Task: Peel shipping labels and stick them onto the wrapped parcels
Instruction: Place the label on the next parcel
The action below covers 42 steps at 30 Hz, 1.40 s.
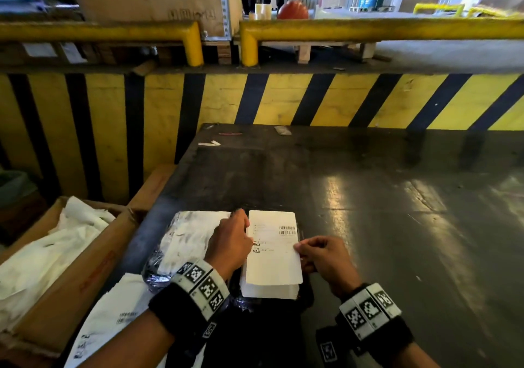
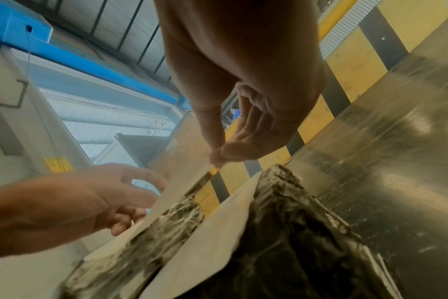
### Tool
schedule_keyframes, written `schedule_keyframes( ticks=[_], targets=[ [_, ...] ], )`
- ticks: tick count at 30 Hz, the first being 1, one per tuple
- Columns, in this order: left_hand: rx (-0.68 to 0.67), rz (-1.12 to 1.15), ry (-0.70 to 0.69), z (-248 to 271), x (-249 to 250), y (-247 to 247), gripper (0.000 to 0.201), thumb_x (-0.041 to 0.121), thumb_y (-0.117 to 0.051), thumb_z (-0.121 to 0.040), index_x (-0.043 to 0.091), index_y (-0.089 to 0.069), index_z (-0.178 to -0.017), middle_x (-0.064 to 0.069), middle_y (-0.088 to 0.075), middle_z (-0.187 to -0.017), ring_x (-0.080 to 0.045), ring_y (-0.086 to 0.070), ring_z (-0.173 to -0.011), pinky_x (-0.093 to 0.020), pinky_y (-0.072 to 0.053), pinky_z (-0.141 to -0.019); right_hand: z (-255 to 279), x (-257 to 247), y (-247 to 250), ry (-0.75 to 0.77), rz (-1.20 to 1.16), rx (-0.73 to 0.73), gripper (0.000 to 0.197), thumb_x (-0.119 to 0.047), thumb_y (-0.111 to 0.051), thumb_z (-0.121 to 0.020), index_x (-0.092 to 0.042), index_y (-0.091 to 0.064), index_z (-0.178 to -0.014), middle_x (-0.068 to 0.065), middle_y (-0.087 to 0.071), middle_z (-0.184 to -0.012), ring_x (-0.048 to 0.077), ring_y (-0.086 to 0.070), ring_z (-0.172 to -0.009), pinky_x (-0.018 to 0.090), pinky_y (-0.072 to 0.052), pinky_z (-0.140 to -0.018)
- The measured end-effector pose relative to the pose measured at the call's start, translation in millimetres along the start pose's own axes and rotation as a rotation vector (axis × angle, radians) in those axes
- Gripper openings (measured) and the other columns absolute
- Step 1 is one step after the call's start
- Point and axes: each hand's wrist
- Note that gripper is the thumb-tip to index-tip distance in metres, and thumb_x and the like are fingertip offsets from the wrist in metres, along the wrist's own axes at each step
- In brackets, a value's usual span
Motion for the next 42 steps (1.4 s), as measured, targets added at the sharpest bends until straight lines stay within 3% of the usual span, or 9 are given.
schedule_keyframes(
  ticks=[4,8,11,17,26,33,37,42],
  targets=[
    [-0.048,-0.227,-0.072,-8,10,-4,0.017,0.006,-0.054,-0.085,0.014,-0.044,-0.096,-0.011,-0.062,-0.099,-0.032,-0.062,-0.089,-0.038,-0.050,-0.073,-11,2,-3,-0.031,0.048,0.011,0.006,-0.003,-0.067,-0.082,0.000,-0.067,-0.076,0.010,-0.064,-0.062,0.012,-0.055,-0.043,0.022,-0.046,-0.042],
    [-0.085,-0.393,-0.123,-9,17,-5,0.027,0.002,-0.048,-0.085,0.009,-0.046,-0.111,-0.014,-0.059,-0.112,-0.034,-0.057,-0.103,-0.039,-0.045,-0.077,-14,6,-3,-0.073,0.088,0.010,0.004,-0.006,-0.068,-0.082,-0.003,-0.068,-0.080,0.010,-0.067,-0.071,0.011,-0.057,-0.046,0.018,-0.044,-0.041],
    [-0.099,-0.484,-0.148,-7,19,-6,0.030,0.003,-0.051,-0.087,0.009,-0.046,-0.116,-0.014,-0.058,-0.117,-0.032,-0.056,-0.107,-0.036,-0.046,-0.079,-13,9,-3,-0.105,0.115,0.004,0.006,-0.009,-0.068,-0.083,-0.003,-0.068,-0.084,0.008,-0.067,-0.075,0.009,-0.058,-0.048,0.016,-0.042,-0.041],
    [-0.139,-0.587,-0.149,-3,24,-12,0.038,0.003,-0.052,-0.089,0.011,-0.043,-0.125,-0.015,-0.056,-0.123,-0.032,-0.052,-0.116,-0.037,-0.048,-0.086,-13,12,-6,-0.124,0.145,0.010,0.007,-0.008,-0.068,-0.082,-0.007,-0.067,-0.076,0.006,-0.064,-0.068,0.007,-0.054,-0.043,0.013,-0.038,-0.037],
    [-0.154,-0.651,-0.165,0,24,-18,0.045,0.008,-0.057,-0.090,0.011,-0.040,-0.132,-0.012,-0.058,-0.123,-0.029,-0.059,-0.110,-0.034,-0.049,-0.086,-16,16,-3,-0.120,0.195,0.022,0.010,-0.010,-0.071,-0.080,-0.008,-0.068,-0.071,0.006,-0.065,-0.063,0.011,-0.052,-0.045,0.020,-0.040,-0.043],
    [-0.170,-0.707,-0.183,1,25,-21,0.049,0.009,-0.057,-0.090,0.011,-0.037,-0.135,-0.012,-0.058,-0.125,-0.027,-0.058,-0.112,-0.033,-0.048,-0.089,-20,16,-4,-0.093,0.282,0.014,0.016,-0.009,-0.071,-0.080,-0.011,-0.065,-0.066,0.005,-0.063,-0.064,0.010,-0.052,-0.043,0.017,-0.038,-0.038],
    [-0.186,-0.743,-0.195,2,27,-21,0.047,0.011,-0.059,-0.090,0.011,-0.040,-0.132,-0.011,-0.059,-0.123,-0.027,-0.059,-0.110,-0.032,-0.048,-0.087,-22,15,-6,-0.024,0.395,0.001,0.018,-0.010,-0.071,-0.080,-0.014,-0.063,-0.065,0.005,-0.065,-0.070,0.011,-0.058,-0.051,0.017,-0.043,-0.044],
    [-0.187,-0.758,-0.223,4,24,-23,0.043,0.013,-0.059,-0.090,0.011,-0.041,-0.129,-0.011,-0.060,-0.122,-0.027,-0.060,-0.108,-0.032,-0.049,-0.086,-27,15,-4,0.097,0.623,-0.012,0.018,-0.020,-0.075,-0.076,-0.021,-0.061,-0.065,0.001,-0.068,-0.076,0.014,-0.064,-0.068,0.028,-0.054,-0.061]
  ],
)
Point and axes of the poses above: each hand's wrist, its own z-axis away from the middle knuckle, its own y-axis out of the back of the hand, x = y × z
